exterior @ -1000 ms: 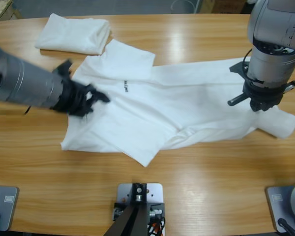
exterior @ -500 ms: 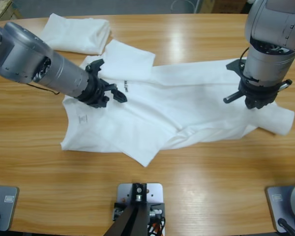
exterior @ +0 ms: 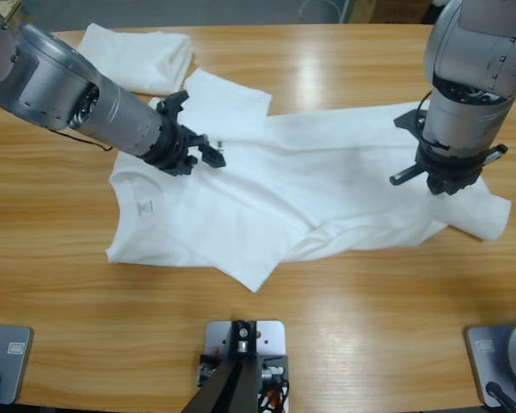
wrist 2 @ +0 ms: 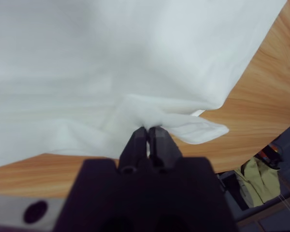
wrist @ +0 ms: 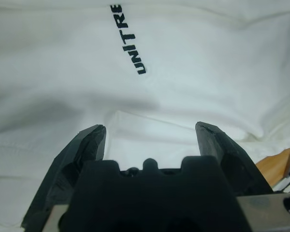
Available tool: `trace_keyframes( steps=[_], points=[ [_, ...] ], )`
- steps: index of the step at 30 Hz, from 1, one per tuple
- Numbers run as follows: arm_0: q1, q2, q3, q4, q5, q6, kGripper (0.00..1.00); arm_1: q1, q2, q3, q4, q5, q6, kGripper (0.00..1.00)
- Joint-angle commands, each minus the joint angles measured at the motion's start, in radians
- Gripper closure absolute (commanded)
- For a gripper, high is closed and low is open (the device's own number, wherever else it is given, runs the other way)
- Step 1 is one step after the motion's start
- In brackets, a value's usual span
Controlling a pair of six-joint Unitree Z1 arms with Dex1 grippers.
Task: Fold clothes
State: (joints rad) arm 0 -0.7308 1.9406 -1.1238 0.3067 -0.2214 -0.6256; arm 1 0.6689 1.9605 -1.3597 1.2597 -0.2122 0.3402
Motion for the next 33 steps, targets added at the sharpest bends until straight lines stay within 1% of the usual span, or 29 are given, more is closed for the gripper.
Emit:
trace_keyframes(
  steps=[1, 4, 6, 8, 20, 22, 23, 25, 26, 28, 29, 31, 32, 33],
  points=[
    [0.007, 0.077, 0.014, 0.006, -0.016, 0.021, 0.276, 0.009, 0.051, 0.031, -0.017, -0.001, -0.007, 1.0],
    [0.007, 0.088, 0.017, 0.013, -0.013, 0.022, 0.277, 0.009, 0.052, 0.032, -0.019, -0.001, -0.007, 1.0],
    [0.007, 0.095, 0.02, 0.012, -0.009, 0.025, 0.36, 0.009, 0.051, 0.035, -0.019, -0.001, -0.007, 1.0],
    [0.007, 0.097, 0.018, 0.012, -0.007, 0.027, 0.393, 0.009, 0.051, 0.044, -0.023, -0.001, -0.005, 1.0],
    [0.007, 0.114, 0.016, 0.012, 0.008, 0.034, 0.391, 0.009, 0.038, 0.083, -0.046, -0.001, 0.0, 1.0],
    [0.007, 0.117, 0.018, 0.012, 0.008, 0.034, 0.403, 0.009, 0.036, 0.084, -0.046, -0.002, 0.0, 1.0],
    [0.006, 0.118, 0.02, 0.012, 0.008, 0.035, 0.474, 0.009, 0.035, 0.085, -0.046, -0.002, 0.0, 1.0],
    [0.005, 0.12, 0.023, 0.012, 0.008, 0.052, 0.651, 0.009, 0.037, 0.085, -0.046, -0.003, 0.0, 1.0],
    [0.005, 0.12, 0.024, 0.012, 0.008, 0.059, 0.708, 0.009, 0.037, 0.085, -0.046, -0.003, 0.0, 1.0],
    [0.005, 0.12, 0.024, 0.012, 0.01, 0.068, 0.743, 0.009, 0.039, 0.085, -0.048, -0.002, 0.0, 1.0],
    [0.005, 0.12, 0.024, 0.012, 0.01, 0.072, 0.784, 0.009, 0.041, 0.085, -0.048, -0.003, 0.0, 1.0],
    [0.005, 0.12, 0.023, 0.012, 0.01, 0.078, 0.821, 0.009, 0.043, 0.085, -0.048, -0.003, 0.0, 1.0],
    [0.005, 0.12, 0.024, 0.012, 0.01, 0.082, 0.871, 0.009, 0.043, 0.085, -0.048, -0.003, 0.0, 1.0],
    [0.005, 0.119, 0.025, 0.013, 0.011, 0.083, 0.874, 0.009, 0.043, 0.085, -0.048, -0.003, 0.0, 1.0]
  ],
)
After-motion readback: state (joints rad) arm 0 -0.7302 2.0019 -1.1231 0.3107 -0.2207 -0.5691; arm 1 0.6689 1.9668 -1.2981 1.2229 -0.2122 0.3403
